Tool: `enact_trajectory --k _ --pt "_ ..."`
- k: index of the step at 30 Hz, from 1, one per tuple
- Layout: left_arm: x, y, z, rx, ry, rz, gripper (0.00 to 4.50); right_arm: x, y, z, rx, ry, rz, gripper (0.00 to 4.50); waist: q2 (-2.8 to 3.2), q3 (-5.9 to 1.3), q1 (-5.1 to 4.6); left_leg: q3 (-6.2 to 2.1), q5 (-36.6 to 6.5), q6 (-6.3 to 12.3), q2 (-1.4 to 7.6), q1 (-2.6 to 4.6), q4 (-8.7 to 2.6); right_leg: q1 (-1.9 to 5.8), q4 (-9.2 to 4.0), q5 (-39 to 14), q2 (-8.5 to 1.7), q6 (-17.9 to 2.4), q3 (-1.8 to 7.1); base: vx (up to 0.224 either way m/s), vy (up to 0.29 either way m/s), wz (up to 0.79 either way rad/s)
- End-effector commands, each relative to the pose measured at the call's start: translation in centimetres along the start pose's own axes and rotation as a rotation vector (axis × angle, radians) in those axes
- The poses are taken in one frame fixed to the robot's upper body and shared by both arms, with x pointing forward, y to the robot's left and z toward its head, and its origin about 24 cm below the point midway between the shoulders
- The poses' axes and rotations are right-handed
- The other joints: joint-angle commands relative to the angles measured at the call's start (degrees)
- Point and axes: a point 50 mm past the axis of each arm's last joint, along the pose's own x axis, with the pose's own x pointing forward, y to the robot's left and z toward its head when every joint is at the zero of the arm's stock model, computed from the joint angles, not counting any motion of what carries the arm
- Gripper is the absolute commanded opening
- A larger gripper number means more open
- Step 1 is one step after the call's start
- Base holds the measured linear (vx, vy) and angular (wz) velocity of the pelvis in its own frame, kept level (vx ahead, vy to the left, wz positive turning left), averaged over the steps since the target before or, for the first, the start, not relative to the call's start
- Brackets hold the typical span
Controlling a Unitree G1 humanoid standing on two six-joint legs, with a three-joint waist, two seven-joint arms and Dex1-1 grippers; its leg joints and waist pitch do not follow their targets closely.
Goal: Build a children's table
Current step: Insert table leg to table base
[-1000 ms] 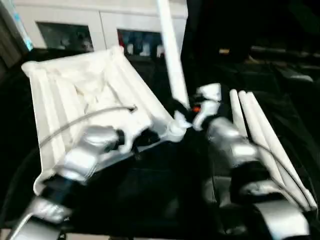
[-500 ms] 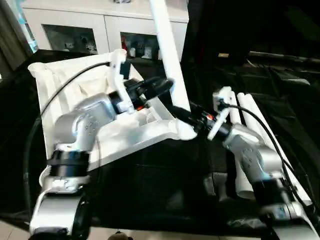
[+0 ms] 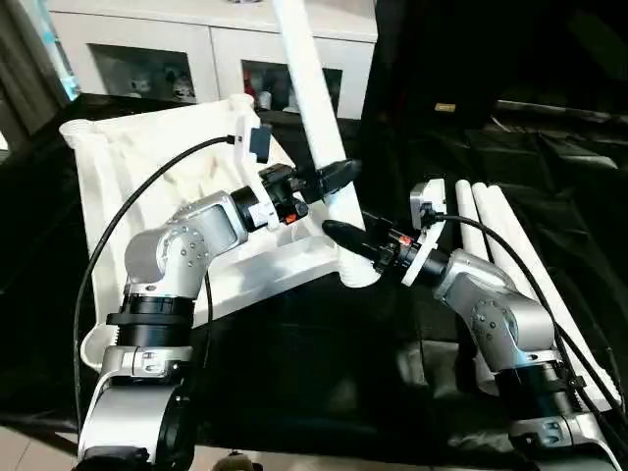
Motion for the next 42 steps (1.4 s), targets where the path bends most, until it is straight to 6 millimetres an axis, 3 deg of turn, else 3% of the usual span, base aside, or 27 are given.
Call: enact_trajectory --k 1,6,7,8,11,16,22,29,31,35,42 --pt "0.4 -0.8 0.7 -0.011 -0.022 -0.049 3.50 -0.1 0.3 0.3 -0.021 -0.004 0.003 1.88 0.67 -4.17 0.12 -1.22 -5.80 1.68 3.27 1.38 -3.51 3.34 -3.67 1.74 -5.06 -13.85 2.80 0.000 0.000 0.00" --pt "0.4 -1.0 1.0 -0.036 -0.028 -0.052 3.54 0.0 0.4 0.4 -0.018 -0.005 0.003 1.88 0.48 -4.22 0.13 -1.22 -4.85 2.29 3.11 1.22 -3.39 3.52 -3.53 3.27 -5.08 -14.02 2.78 0.000 0.000 0.00" --pt "0.4 -0.9 1.1 -0.039 -0.027 -0.045 3.27 0.0 0.4 0.4 -0.018 -0.004 0.004 1.88 0.55 -4.25 0.17 -1.24 -4.89 2.32 3.15 1.24 -3.37 3.55 -3.50 3.00 -5.11 -13.90 2.77 0.000 0.000 0.00" --pt "0.4 -0.9 1.1 -0.032 -0.026 -0.038 3.19 0.0 0.4 0.4 -0.019 -0.001 0.005 1.88 0.21 -4.26 0.10 -1.20 -4.74 2.47 3.14 1.22 -3.36 3.58 -3.54 3.09 -5.07 -13.80 2.78 0.000 0.000 0.00" --pt "0.4 -0.9 1.0 -0.031 -0.024 -0.035 2.99 0.0 0.3 0.3 -0.022 0.004 0.006 1.88 0.39 -4.26 0.12 -1.22 -4.55 2.58 3.15 1.24 -3.32 3.55 -3.54 2.51 -5.11 -13.57 2.78 0.000 0.000 0.00" --pt "0.4 -1.1 1.0 -0.033 -0.023 -0.040 2.52 0.1 0.3 0.3 -0.026 0.012 0.010 1.88 0.07 -4.30 0.22 -1.18 -3.56 3.06 3.14 1.21 -3.23 3.56 -3.36 2.92 -5.14 -13.49 2.76 0.000 0.000 0.00" --pt "0.4 -1.3 1.2 -0.017 -0.030 -0.043 1.99 0.3 0.2 0.3 -0.034 0.019 0.009 1.88 0.16 -4.25 0.21 -1.14 -4.01 2.87 3.11 1.24 -3.23 3.47 -3.48 1.72 -5.10 -13.27 2.77 0.000 0.000 0.00" --pt "0.6 -1.4 1.1 0.077 0.023 -0.022 1.88 0.3 0.2 0.2 -0.069 0.053 -0.003 1.88 0.31 -4.24 0.20 -1.18 -4.18 2.32 3.14 1.30 -3.26 3.40 -3.47 1.38 -5.06 -12.78 2.78 0.000 0.000 0.00" --pt "0.7 -1.5 1.0 0.108 0.038 -0.023 1.88 0.3 0.1 0.1 -0.052 0.061 -0.001 2.44 0.19 -4.29 0.20 -1.18 -4.07 2.36 3.16 1.26 -3.24 3.49 -3.42 1.64 -5.12 -12.74 2.81 0.000 0.000 0.00" --pt "1.0 -2.0 0.8 0.189 0.099 -0.044 1.88 0.1 0.1 0.1 -0.061 0.130 0.011 2.90 0.29 -4.30 0.15 -1.24 -3.30 2.37 3.15 1.29 -3.22 3.50 -3.31 2.70 -4.98 -12.74 2.77 0.000 0.000 0.00" --pt "1.2 -2.6 0.4 0.279 0.174 -0.078 1.88 -0.5 0.2 -0.1 -0.066 0.281 0.074 3.03 0.16 -4.26 0.18 -1.18 -4.10 1.91 3.07 1.23 -3.14 3.62 -3.40 1.40 -4.97 -12.46 2.79 0.000 0.000 0.00"
